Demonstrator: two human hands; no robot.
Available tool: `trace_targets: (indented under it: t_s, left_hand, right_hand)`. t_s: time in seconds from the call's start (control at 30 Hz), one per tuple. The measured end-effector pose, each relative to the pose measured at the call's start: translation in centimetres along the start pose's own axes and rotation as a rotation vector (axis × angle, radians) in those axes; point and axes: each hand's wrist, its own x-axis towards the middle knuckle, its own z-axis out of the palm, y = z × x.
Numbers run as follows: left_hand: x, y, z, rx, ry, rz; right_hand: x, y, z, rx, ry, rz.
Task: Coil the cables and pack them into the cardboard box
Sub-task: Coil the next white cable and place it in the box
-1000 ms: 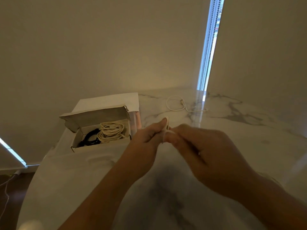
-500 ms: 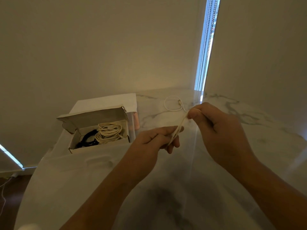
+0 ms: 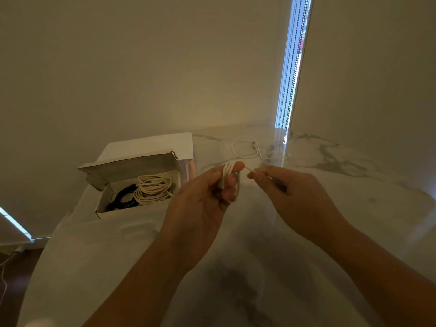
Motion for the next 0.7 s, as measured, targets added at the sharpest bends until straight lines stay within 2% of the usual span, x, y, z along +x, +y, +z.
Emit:
trace_targets:
  t_s: [0.23, 0.4, 0.57, 0.7]
  left_hand:
    - [0.0, 1.6, -0.8, -0.092, 0.099, 0.096]
    - [0.2, 3.0, -2.1, -0.25, 0.169, 0.131]
    - [0.3, 2.5, -2.0, -0.235, 0.167, 0.143]
    - [0.6, 2.3, -2.2, -0.212, 0.181, 0.172]
  right_hand:
    - [-1.3, -1.2, 1.3, -0.154, -0.115, -0.109]
    - [-3.0, -3.4, 2.5, -0.097, -0.306, -0.18]
    - [-3.6, -4.3, 2.6, -0.043, -0.358, -0.189]
    - [-3.5, -4.0, 2.5, 0.045, -0.394, -0.123]
